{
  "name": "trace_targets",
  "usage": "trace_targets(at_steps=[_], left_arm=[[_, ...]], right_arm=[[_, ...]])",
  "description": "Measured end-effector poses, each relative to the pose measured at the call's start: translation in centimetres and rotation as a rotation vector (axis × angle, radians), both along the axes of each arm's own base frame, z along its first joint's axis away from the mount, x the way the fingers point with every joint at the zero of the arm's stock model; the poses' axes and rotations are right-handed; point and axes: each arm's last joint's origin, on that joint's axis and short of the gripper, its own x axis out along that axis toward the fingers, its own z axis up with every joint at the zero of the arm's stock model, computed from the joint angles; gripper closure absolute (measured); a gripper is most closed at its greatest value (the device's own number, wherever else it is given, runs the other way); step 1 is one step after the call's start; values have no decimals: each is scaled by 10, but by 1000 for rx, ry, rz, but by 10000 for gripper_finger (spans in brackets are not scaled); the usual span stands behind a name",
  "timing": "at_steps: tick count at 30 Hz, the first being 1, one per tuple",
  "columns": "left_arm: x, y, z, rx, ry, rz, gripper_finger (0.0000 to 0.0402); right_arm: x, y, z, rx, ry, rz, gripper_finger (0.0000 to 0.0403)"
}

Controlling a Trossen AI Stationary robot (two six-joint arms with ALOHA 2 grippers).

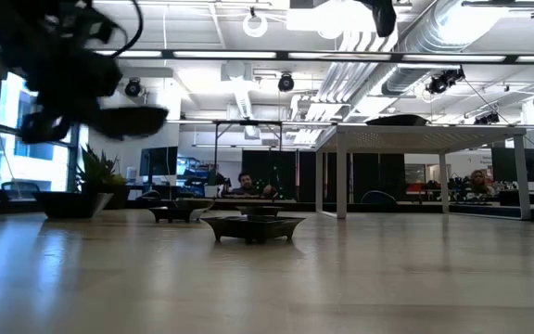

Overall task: Pick & Place Mini shaped plates
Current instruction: Stack the leaf-shaped plate on top of the leaf-shaped plate on the shelf

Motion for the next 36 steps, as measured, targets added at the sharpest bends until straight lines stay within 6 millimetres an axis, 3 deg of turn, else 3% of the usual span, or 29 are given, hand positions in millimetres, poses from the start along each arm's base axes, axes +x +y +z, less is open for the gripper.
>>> trace_targets(at_steps=[7,12,17,22,30,36], left_arm=[[21,36,42,61,-286,264,401],[41,54,65,83,-435,386,401],[62,70,76,88,-513,451,401],[80,83,83,80,-546,502,401],[102,90,93,126,-565,536,401],[108,93,100,195,-560,515,401]], right_arm=[[11,12,-7,83,20,-75,375],[29,21,-15,134,8,-143,336],[51,26,-22,191,-64,-206,306],[66,27,-32,213,-87,-294,301],[71,26,-36,174,-97,-411,311],[74,23,-38,128,-89,-430,315]])
